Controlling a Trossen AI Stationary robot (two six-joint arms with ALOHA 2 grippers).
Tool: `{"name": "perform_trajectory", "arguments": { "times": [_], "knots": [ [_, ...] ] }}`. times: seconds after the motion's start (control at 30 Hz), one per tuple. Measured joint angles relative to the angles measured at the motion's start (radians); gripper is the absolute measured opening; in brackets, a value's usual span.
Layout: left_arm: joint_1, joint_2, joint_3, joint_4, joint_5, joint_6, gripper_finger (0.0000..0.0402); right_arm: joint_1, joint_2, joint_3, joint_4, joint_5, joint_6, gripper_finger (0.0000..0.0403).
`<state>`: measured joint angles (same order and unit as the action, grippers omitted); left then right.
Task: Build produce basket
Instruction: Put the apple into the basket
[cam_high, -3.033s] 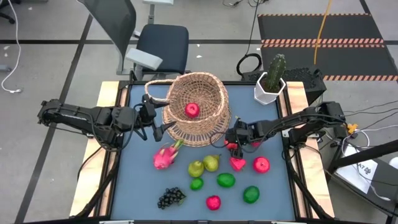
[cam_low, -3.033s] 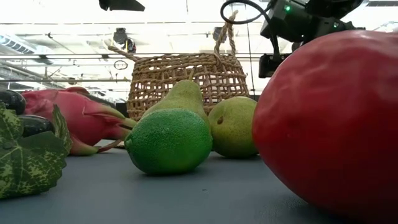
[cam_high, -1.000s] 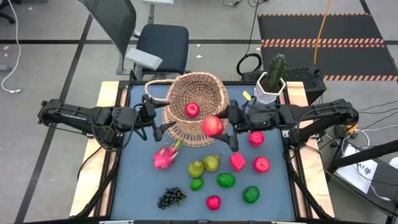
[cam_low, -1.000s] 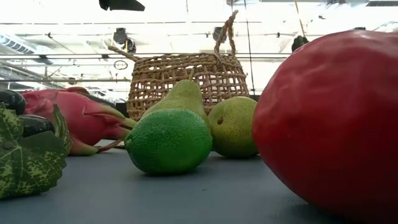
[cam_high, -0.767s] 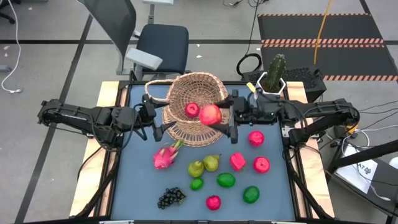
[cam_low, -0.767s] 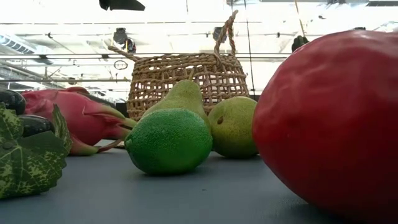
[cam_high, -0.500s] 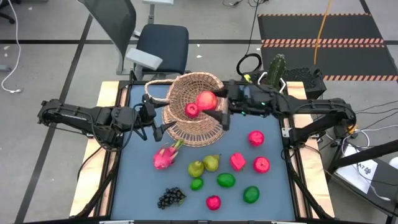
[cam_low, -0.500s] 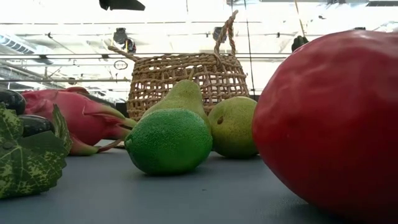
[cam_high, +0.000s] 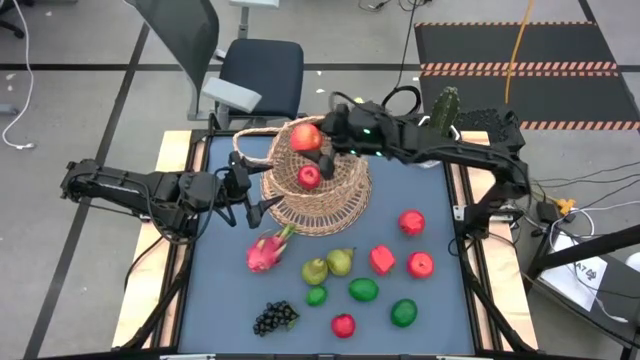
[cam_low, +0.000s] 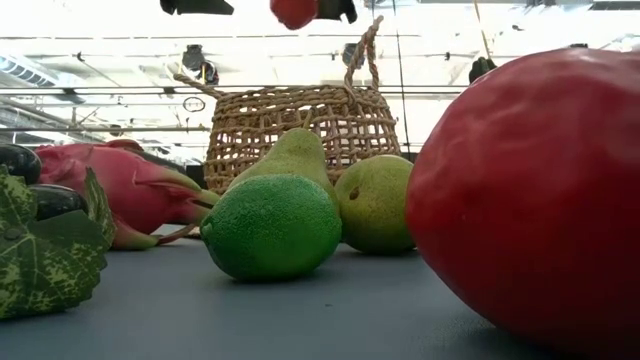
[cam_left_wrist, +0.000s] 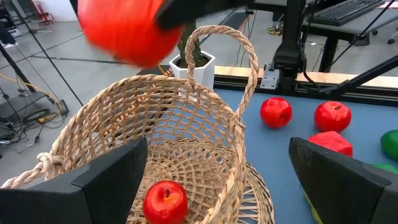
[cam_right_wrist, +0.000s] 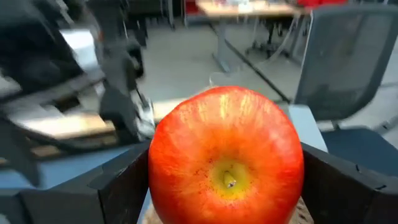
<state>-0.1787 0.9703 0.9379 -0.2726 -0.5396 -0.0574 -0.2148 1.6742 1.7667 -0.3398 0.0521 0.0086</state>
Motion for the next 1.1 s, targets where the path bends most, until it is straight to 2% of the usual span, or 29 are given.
{"name": "perform_trajectory", "arguments": {
  "times": [0.13, 0.27, 0.63, 1.1],
  "knots": [
    [-0.001, 0.000, 0.000, 0.001, 0.000, 0.000, 0.0390, -0.032, 0.101, 0.135, -0.138, 0.003, -0.032, 0.0345],
    [-0.002, 0.000, 0.000, -0.002, 0.000, 0.004, 0.0390, -0.057, 0.168, 0.196, -0.231, 0.040, -0.058, 0.0345],
    [-0.002, 0.000, 0.000, -0.006, 0.000, 0.010, 0.0390, -0.064, 0.255, 0.202, -0.355, 0.161, -0.119, 0.0345],
    [-0.002, 0.000, 0.000, -0.006, 0.000, 0.010, 0.0390, -0.073, 0.337, 0.201, -0.453, 0.157, -0.127, 0.0345]
  ]
}}
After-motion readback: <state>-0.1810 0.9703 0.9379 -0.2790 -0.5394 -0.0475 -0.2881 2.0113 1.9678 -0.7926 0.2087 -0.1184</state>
